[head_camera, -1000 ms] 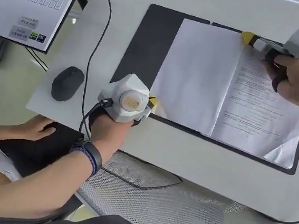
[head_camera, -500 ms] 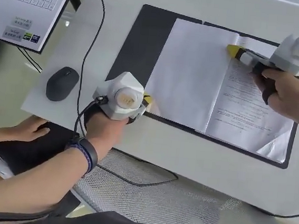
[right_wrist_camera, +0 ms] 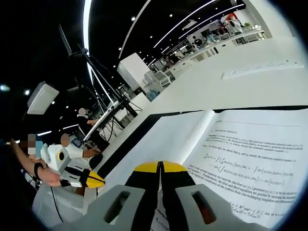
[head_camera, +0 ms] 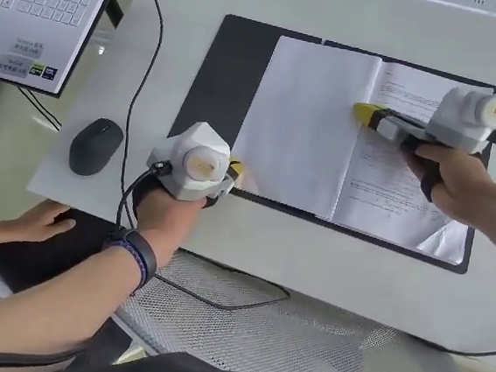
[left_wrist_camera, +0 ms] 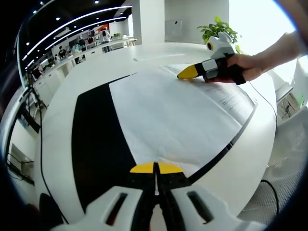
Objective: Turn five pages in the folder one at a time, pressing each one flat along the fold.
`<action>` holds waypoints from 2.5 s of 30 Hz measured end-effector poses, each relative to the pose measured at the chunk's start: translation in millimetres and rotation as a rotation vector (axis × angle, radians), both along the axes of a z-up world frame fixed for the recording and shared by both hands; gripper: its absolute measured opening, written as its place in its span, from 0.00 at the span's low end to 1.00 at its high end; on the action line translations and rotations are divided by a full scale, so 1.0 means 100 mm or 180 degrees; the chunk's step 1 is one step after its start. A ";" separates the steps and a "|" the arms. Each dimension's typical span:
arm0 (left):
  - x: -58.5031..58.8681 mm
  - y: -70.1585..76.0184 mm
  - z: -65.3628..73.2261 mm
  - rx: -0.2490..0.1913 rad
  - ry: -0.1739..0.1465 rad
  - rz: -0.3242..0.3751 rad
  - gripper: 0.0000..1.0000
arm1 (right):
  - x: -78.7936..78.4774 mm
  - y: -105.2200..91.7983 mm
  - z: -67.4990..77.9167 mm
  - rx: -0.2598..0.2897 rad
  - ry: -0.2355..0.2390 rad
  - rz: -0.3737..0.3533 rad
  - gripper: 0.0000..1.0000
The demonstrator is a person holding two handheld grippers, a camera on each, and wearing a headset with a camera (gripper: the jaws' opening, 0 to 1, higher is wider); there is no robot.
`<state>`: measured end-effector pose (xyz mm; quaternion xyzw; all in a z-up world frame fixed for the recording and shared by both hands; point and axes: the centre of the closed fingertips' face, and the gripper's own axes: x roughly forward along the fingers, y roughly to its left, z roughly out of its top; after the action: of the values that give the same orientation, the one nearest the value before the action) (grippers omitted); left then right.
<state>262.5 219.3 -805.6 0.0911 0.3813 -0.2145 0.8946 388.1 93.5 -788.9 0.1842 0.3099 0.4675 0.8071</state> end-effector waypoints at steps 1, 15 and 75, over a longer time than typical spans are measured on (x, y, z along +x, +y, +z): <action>0.00 0.00 0.01 -0.0001 -0.0002 -0.0003 0.00 | -0.04 0.01 0.01 -0.0006 -0.0012 0.0027 0.00; 0.01 0.00 -0.01 0.0008 -0.0013 -0.0021 0.00 | -0.70 0.04 0.03 0.0025 0.0008 0.0292 0.00; 0.00 -0.06 -0.09 0.0131 0.0100 -0.0297 0.10 | -1.42 -0.19 0.00 -0.0009 0.0299 -0.0145 0.00</action>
<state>262.5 213.6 -814.4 0.1237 0.3950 -0.2495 0.8755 245.7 74.4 -788.7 0.2119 0.3438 0.4394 0.8024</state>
